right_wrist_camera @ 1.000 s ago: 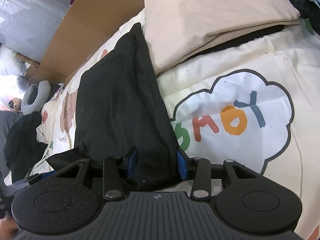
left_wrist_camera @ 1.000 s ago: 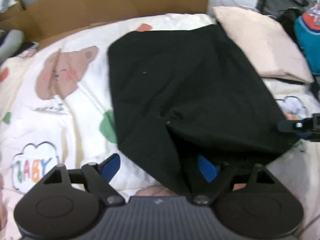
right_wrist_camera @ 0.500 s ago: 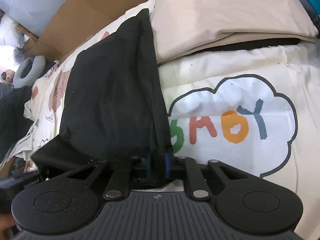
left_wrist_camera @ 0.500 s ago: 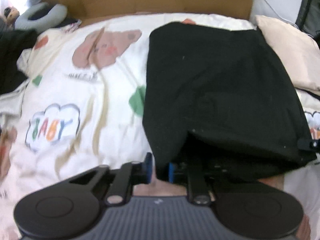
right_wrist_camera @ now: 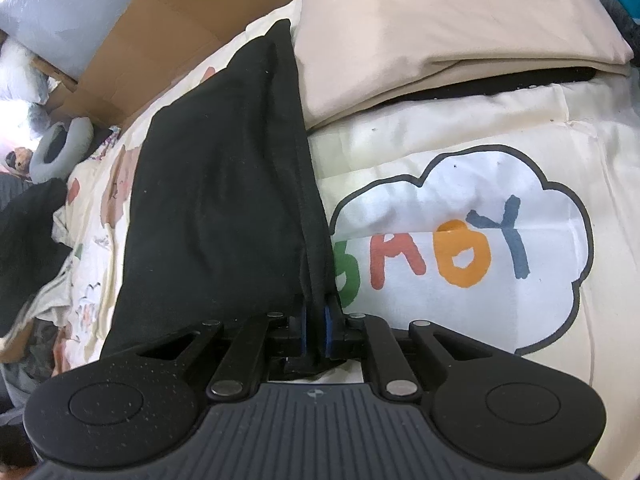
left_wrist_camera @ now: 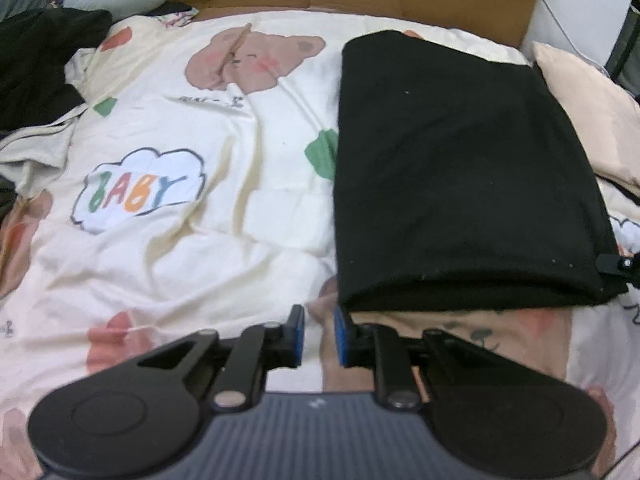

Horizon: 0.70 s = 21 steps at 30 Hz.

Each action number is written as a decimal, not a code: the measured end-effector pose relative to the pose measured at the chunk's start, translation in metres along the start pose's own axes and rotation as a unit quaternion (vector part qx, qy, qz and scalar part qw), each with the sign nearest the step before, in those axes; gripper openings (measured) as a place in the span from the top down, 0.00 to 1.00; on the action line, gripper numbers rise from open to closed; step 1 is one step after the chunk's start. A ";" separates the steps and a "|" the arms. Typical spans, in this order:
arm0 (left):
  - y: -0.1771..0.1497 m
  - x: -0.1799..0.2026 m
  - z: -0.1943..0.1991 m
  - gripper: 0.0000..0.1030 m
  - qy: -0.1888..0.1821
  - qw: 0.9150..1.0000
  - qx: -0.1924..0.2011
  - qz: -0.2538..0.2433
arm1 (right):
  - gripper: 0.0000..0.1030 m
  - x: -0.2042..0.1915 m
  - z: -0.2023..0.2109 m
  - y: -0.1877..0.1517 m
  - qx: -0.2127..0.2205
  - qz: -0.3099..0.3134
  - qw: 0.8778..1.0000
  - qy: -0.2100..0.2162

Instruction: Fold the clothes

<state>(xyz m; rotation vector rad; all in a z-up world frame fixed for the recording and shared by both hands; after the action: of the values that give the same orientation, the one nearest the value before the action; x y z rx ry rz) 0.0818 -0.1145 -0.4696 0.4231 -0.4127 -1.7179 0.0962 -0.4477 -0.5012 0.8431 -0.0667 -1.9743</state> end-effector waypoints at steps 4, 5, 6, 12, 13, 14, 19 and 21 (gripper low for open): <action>0.009 0.003 0.021 0.84 -0.010 1.000 0.009 0.002 | 0.90 0.002 0.011 0.004 0.006 -0.016 1.000 0.012; 0.013 0.005 0.023 0.84 -0.015 1.000 0.015 0.002 | 0.90 0.002 0.015 0.006 0.010 -0.016 1.000 0.016; 0.020 0.008 0.026 0.83 -0.020 1.000 0.024 0.000 | 0.90 0.001 0.019 0.007 0.014 -0.016 1.000 0.019; 0.052 0.037 0.001 0.83 -0.058 0.997 0.048 -0.006 | 0.86 -0.001 0.034 0.012 0.028 -0.007 0.999 0.031; 0.055 0.043 -0.006 0.83 -0.068 0.997 0.048 -0.003 | 0.75 -0.002 0.034 0.012 0.029 -0.003 0.999 0.029; 0.057 0.046 -0.011 0.83 -0.072 0.996 0.048 -0.004 | 0.67 -0.001 0.034 0.012 0.030 0.000 0.999 0.026; 0.056 0.062 -0.025 0.83 -0.101 0.994 0.042 -0.006 | 0.66 0.001 0.026 0.010 0.024 0.001 1.000 0.018; 0.049 0.064 -0.032 0.83 -0.110 0.993 0.030 -0.006 | 0.67 0.002 0.022 0.007 0.021 0.007 1.000 0.014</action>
<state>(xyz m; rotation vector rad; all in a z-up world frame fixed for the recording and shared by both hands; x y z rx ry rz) 0.1286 -0.1874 -0.4768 0.2800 -0.6224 -1.7748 0.0883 -0.4598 -0.4829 0.8944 -0.0974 -1.9527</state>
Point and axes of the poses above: each gripper's, at about its wrist camera, not at the fingertips, and z roughly against the way its jaws point, x to its right, y to its top, the point moved 10 cm from there along -z, roughly the way its jaws point, and after that the axes turned 4 degrees about x, right-handed, at the moved point
